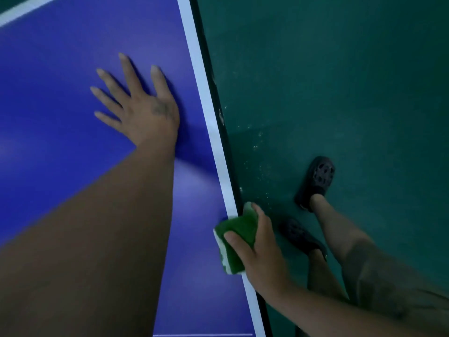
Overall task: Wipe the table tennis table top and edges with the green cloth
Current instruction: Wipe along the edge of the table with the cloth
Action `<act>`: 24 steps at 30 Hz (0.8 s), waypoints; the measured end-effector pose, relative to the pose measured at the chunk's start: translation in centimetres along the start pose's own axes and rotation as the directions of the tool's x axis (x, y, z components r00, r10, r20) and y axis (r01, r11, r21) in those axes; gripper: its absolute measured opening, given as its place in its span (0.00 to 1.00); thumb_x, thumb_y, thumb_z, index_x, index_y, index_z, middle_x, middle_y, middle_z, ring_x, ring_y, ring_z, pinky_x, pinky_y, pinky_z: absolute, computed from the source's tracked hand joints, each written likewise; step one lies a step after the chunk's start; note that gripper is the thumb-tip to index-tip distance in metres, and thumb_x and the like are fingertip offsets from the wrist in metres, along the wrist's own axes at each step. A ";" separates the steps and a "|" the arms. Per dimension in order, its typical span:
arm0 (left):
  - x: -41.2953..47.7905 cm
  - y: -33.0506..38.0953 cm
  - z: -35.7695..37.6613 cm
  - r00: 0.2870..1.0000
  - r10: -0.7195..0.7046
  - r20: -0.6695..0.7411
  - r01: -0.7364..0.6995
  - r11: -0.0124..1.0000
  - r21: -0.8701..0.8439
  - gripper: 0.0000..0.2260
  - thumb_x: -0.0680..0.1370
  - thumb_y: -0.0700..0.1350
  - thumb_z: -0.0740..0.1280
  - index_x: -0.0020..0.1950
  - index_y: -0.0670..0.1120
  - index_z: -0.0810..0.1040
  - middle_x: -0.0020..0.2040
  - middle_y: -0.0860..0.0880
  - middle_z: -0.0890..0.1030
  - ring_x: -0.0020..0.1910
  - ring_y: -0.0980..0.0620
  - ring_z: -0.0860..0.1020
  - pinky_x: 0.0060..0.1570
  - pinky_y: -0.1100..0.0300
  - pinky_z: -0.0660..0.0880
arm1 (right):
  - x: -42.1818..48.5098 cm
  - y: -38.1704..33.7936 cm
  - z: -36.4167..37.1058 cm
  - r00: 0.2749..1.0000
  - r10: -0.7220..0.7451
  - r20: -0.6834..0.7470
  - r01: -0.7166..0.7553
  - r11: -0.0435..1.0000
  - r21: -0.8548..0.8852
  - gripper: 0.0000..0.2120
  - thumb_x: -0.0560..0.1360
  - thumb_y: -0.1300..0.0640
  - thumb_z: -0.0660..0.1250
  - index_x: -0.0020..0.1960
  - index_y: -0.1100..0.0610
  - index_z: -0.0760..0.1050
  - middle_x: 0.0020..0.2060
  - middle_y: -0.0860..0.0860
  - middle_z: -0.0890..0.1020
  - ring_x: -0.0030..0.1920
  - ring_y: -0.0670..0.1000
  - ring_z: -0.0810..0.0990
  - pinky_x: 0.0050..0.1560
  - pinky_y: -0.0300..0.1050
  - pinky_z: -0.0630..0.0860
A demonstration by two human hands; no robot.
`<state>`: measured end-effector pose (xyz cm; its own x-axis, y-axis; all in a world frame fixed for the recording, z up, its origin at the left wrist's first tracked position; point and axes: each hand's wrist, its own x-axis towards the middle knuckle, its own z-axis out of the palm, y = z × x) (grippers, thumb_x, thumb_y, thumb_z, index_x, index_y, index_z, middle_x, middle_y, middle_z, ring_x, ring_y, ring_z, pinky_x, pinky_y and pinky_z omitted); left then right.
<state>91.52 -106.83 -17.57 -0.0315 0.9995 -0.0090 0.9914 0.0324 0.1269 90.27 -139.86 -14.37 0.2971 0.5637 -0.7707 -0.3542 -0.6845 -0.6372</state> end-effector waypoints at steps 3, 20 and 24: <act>2.6 1.7 0.8 0.999 -0.024 -0.040 0.025 1.000 0.010 0.31 0.84 0.70 0.47 0.87 0.64 0.55 0.89 0.52 0.52 0.88 0.45 0.49 0.85 0.38 0.45 | 0.3 -0.1 0.0 0.997 0.069 -0.026 -0.067 0.996 0.058 0.48 0.68 0.24 0.68 0.83 0.40 0.60 0.71 0.36 0.71 0.67 0.34 0.74 0.59 0.24 0.70; 2.1 1.8 -0.2 0.999 -0.018 -0.051 0.019 1.000 0.016 0.29 0.86 0.68 0.51 0.87 0.63 0.59 0.89 0.52 0.55 0.88 0.46 0.51 0.85 0.39 0.48 | 18.7 -20.5 0.3 0.980 0.012 -0.199 0.022 0.986 0.168 0.50 0.62 0.21 0.68 0.76 0.50 0.69 0.66 0.49 0.79 0.65 0.51 0.80 0.70 0.58 0.77; 2.1 1.8 -0.3 0.999 -0.023 -0.045 0.024 1.000 0.013 0.29 0.86 0.68 0.51 0.87 0.62 0.59 0.89 0.52 0.55 0.88 0.46 0.51 0.85 0.40 0.47 | 17.6 -20.4 0.2 0.986 0.006 -0.169 0.010 0.995 0.094 0.51 0.65 0.24 0.69 0.80 0.49 0.66 0.69 0.48 0.76 0.68 0.51 0.78 0.71 0.51 0.74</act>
<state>93.20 -104.72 -17.02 -0.0605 0.9976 0.0331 0.9919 0.0564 0.1137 102.57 -115.88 -14.91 0.4406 0.4732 -0.7628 -0.4332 -0.6321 -0.6424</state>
